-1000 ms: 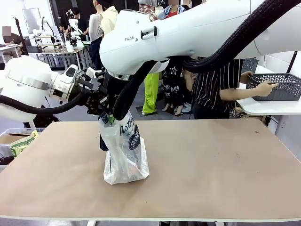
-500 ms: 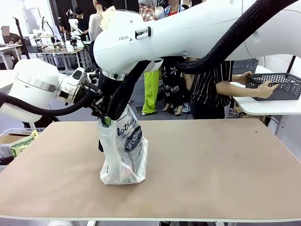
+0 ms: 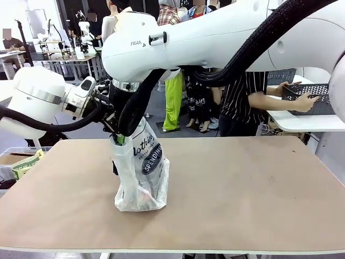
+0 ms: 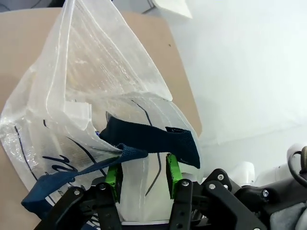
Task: Transfer purchased items from the store into the shopping bag.
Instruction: Move the Reusable shopping bag to the right side of the table.
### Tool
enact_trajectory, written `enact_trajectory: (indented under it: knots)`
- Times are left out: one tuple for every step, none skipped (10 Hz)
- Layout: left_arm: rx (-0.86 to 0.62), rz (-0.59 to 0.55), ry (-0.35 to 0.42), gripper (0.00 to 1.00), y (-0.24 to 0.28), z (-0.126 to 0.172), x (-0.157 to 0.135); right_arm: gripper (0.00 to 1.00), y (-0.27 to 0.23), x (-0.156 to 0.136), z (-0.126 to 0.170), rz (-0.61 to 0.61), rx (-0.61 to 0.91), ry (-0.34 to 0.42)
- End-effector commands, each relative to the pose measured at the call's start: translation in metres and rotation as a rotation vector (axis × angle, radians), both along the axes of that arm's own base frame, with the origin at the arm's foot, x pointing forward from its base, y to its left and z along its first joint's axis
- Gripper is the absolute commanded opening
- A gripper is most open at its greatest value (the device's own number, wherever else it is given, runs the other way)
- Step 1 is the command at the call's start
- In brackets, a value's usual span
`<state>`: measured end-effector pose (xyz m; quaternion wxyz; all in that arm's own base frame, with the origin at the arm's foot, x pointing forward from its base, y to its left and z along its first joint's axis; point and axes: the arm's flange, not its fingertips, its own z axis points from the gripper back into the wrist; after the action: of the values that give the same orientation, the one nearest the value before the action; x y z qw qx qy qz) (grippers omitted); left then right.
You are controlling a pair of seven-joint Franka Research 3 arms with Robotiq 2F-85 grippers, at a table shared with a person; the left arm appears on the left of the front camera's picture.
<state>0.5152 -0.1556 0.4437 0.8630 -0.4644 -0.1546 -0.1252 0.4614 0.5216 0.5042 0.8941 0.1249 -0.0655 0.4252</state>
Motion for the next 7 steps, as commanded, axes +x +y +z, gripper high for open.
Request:
enact_trajectory:
  knots:
    - [-0.106, -0.037, -0.017, 0.49, 0.003, 0.004, -0.004, 0.0, 0.008, -0.002, -0.003, 0.011, 0.015, 0.002]
    - [-0.135, -0.068, -0.022, 0.49, 0.007, 0.004, -0.005, 0.0, 0.005, -0.002, -0.002, 0.001, 0.021, 0.0]
    - [-0.16, -0.079, -0.012, 0.49, 0.011, 0.002, -0.005, 0.0, 0.0, -0.002, -0.001, -0.015, 0.033, -0.004]
    - [-0.184, -0.092, 0.002, 0.49, 0.014, 0.0, -0.004, 0.0, -0.006, -0.003, -0.001, -0.033, 0.046, -0.009]
    - [-0.203, -0.102, 0.006, 0.49, 0.016, -0.002, -0.003, 0.0, -0.012, -0.003, -0.001, -0.042, 0.059, -0.009]
    - [-0.216, -0.113, 0.005, 0.49, 0.018, -0.003, -0.002, 0.0, -0.014, -0.003, -0.001, -0.046, 0.06, -0.009]
    - [-0.234, -0.147, 0.007, 0.49, 0.018, -0.003, -0.001, 0.0, -0.012, -0.002, -0.002, -0.044, 0.057, -0.006]
